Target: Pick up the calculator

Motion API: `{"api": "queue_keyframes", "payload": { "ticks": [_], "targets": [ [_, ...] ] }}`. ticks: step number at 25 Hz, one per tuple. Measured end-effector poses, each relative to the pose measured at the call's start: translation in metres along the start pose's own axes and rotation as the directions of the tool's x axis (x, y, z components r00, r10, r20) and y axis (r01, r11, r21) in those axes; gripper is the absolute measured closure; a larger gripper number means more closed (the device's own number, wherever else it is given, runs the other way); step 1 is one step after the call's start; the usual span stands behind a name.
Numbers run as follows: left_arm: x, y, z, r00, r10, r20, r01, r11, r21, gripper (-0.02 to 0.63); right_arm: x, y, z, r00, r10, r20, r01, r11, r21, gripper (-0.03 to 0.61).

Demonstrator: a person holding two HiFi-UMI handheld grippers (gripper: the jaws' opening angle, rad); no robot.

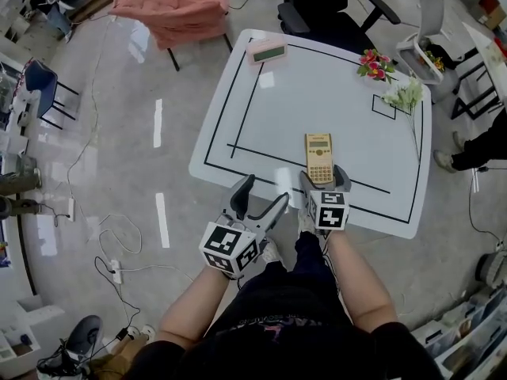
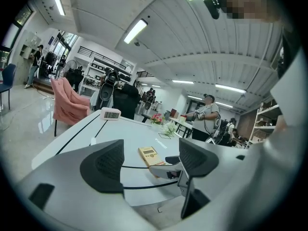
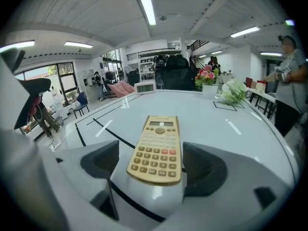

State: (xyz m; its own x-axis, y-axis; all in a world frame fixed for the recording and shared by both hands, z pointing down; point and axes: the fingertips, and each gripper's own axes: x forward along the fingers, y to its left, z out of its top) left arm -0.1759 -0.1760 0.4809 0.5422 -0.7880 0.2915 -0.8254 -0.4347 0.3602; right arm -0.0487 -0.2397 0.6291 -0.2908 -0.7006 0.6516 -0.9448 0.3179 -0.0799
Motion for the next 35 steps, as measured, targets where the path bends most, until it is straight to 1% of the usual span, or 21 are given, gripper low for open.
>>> {"api": "queue_keyframes", "payload": {
  "ticks": [4, 6, 10, 15, 18, 25, 29, 35],
  "targets": [
    [0.008, -0.003, -0.005, 1.000, -0.003, -0.014, 0.003, 1.000, -0.009, 0.267, 0.009, -0.006, -0.008, 0.998, -0.042, -0.037, 0.041, 0.999, -0.027, 0.179],
    [0.012, -0.004, -0.006, 1.000, -0.004, -0.020, 0.004, 1.000, -0.011, 0.267, 0.012, -0.007, -0.011, 0.997, -0.046, -0.058, 0.044, 0.998, -0.039, 0.179],
    [0.021, -0.006, -0.010, 1.000, -0.008, -0.030, 0.007, 1.000, -0.020, 0.267, 0.013, -0.005, -0.015, 0.994, -0.031, -0.101, 0.024, 0.997, -0.067, 0.182],
    [0.034, -0.008, -0.016, 0.999, -0.016, -0.050, 0.014, 0.999, -0.035, 0.267, 0.013, -0.004, -0.013, 0.993, 0.011, -0.119, -0.018, 0.998, -0.058, 0.189],
    [0.043, -0.008, -0.022, 0.997, -0.022, -0.069, 0.018, 0.998, -0.056, 0.267, 0.012, -0.006, -0.013, 0.991, 0.041, -0.125, -0.046, 0.998, -0.035, 0.192],
    [0.066, -0.002, -0.040, 0.992, -0.032, -0.122, 0.018, 0.993, -0.120, 0.267, 0.011, -0.008, -0.012, 0.983, 0.128, -0.131, -0.122, 0.991, 0.051, 0.195],
    [0.082, -0.004, -0.047, 0.987, -0.048, -0.153, 0.026, 0.989, -0.143, 0.267, 0.008, -0.009, -0.010, 0.975, 0.179, -0.132, -0.167, 0.981, 0.095, 0.195],
    [0.112, -0.002, -0.060, 0.977, -0.069, -0.204, 0.026, 0.979, -0.204, 0.270, 0.006, -0.011, -0.008, 0.957, 0.263, -0.125, -0.244, 0.958, 0.149, 0.195]
  ]
}}
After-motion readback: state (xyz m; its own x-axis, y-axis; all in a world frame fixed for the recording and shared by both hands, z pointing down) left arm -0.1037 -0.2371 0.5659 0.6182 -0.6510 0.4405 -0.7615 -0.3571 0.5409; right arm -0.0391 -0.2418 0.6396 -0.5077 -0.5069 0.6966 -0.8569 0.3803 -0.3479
